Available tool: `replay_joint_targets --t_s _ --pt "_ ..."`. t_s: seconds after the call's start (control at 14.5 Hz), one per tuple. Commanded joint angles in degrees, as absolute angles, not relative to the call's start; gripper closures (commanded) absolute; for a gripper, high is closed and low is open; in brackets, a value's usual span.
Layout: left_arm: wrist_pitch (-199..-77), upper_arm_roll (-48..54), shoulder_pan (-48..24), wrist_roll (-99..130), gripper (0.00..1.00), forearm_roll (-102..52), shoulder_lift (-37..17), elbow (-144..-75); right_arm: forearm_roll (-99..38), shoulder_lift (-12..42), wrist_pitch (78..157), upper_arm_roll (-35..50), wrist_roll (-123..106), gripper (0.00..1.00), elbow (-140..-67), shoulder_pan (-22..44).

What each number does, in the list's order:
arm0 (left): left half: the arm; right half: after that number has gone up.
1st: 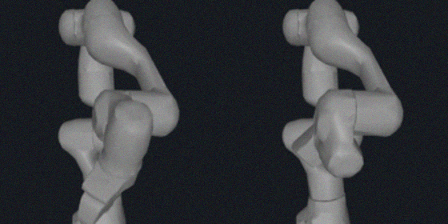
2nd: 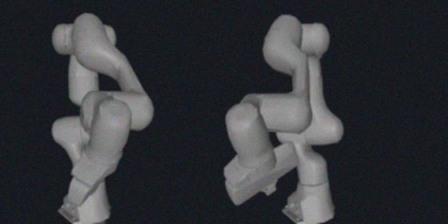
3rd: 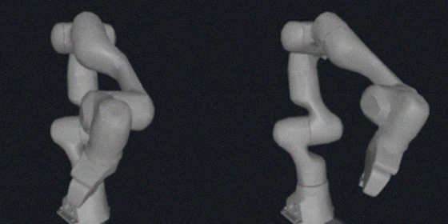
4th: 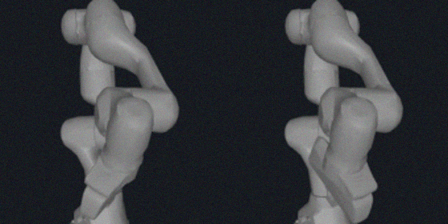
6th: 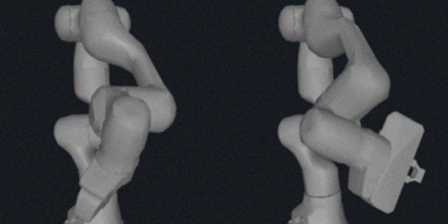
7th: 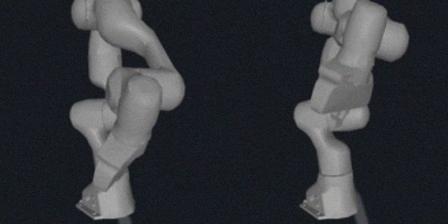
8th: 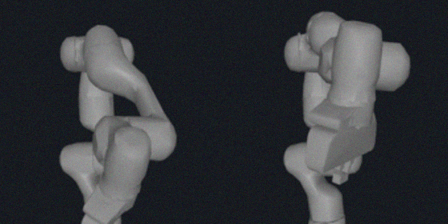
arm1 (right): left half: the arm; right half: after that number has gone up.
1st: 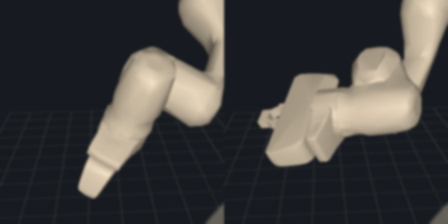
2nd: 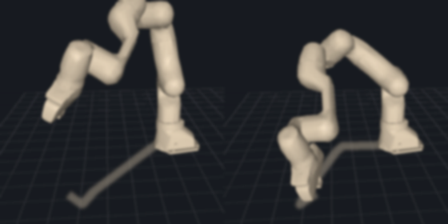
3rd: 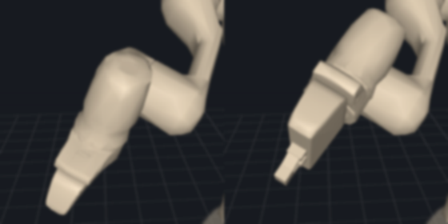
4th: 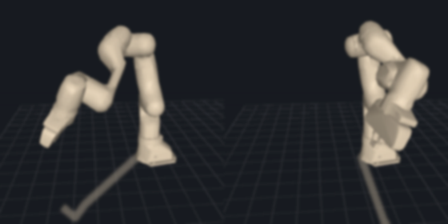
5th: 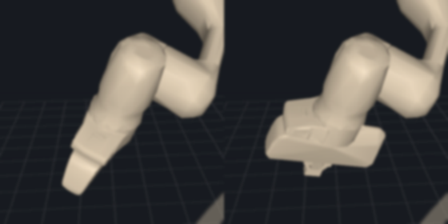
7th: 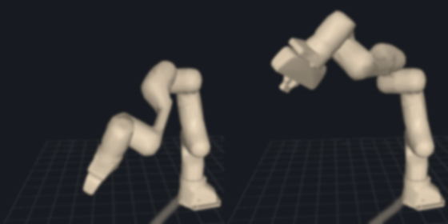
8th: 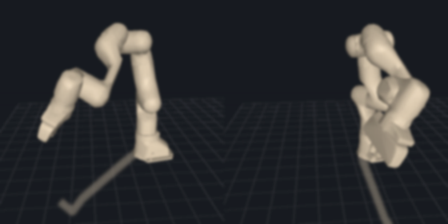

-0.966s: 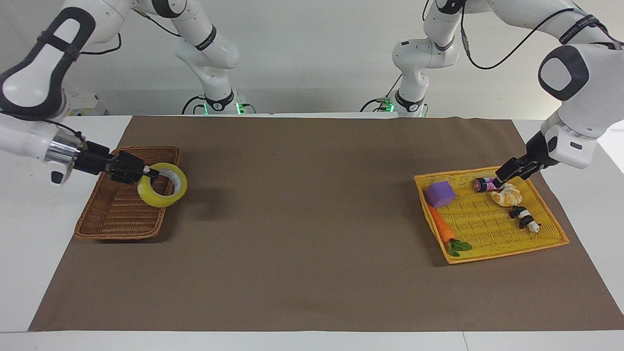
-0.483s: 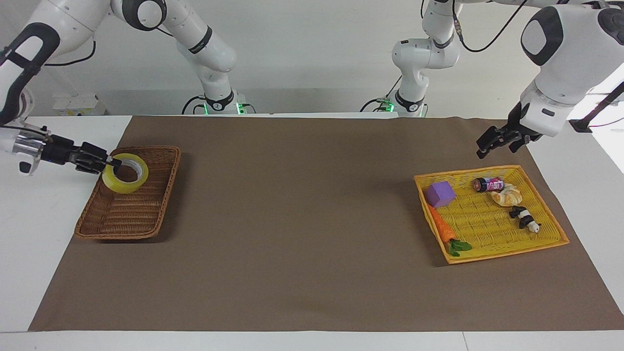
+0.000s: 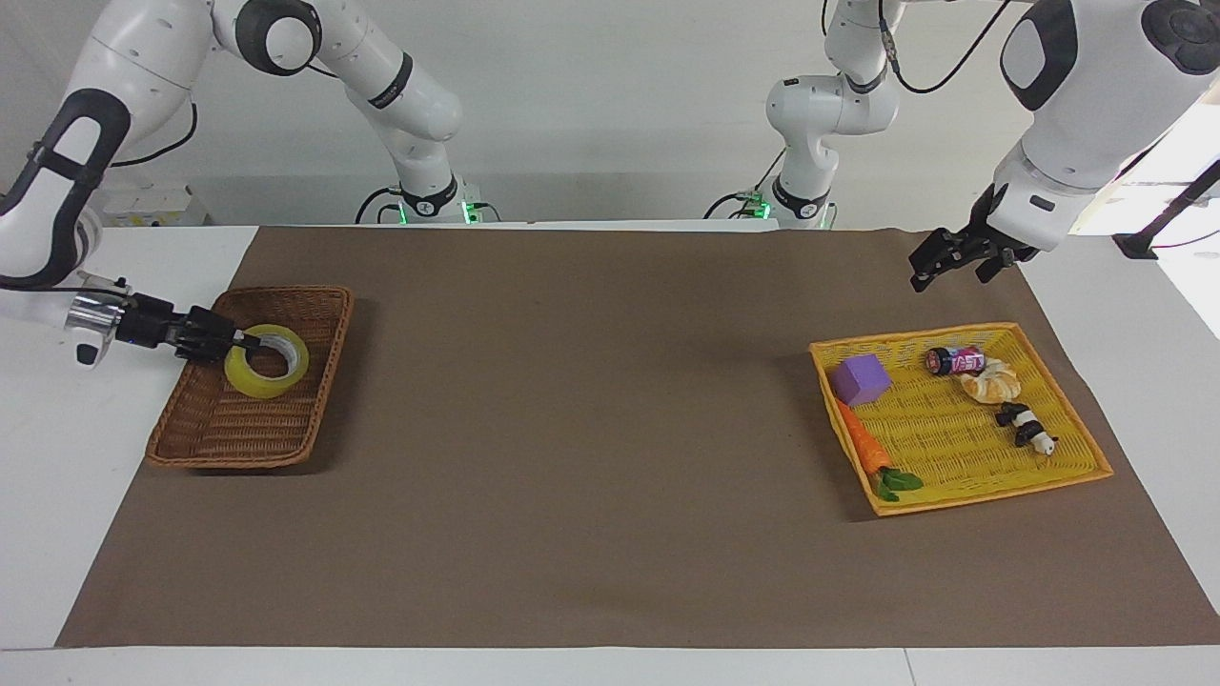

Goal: Move tape to another basket
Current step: 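Carry the tape with the right gripper and lower it into the wicker basket, then open the right gripper and withdraw it from the tape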

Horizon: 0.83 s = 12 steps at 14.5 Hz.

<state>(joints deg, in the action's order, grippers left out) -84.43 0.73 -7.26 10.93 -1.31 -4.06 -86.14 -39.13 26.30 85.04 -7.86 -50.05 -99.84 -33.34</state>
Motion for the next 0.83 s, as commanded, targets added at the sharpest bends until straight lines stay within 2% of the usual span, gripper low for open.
replay_joint_targets --t_s 0.0,0.14,0.41,0.62,0.76 --pt "-83.1 0.8 -7.4 10.6 0.00 -0.3 -3.2 -86.7 -37.4 23.8 86.3 -7.2 -51.2 0.75 -102.0 -33.6" --pt "-83.1 0.8 -7.3 10.6 0.00 -0.1 -2.4 -86.8 -35.7 23.8 88.2 -7.1 -51.6 0.00 -101.9 -33.0" --pt "-83.4 0.8 -7.0 10.7 0.00 0.1 -0.7 -88.6 -33.2 23.0 89.1 -7.0 -53.2 0.00 -99.2 -31.1" --pt "-84.0 0.9 -7.4 10.7 0.00 0.2 1.3 -91.4 -21.9 17.0 96.6 -6.9 -53.1 0.00 -98.0 -25.5" --pt "-84.0 1.0 -7.2 10.7 0.00 0.2 1.2 -91.3 -14.8 11.9 98.0 -6.9 -51.8 0.00 -97.9 -20.7"
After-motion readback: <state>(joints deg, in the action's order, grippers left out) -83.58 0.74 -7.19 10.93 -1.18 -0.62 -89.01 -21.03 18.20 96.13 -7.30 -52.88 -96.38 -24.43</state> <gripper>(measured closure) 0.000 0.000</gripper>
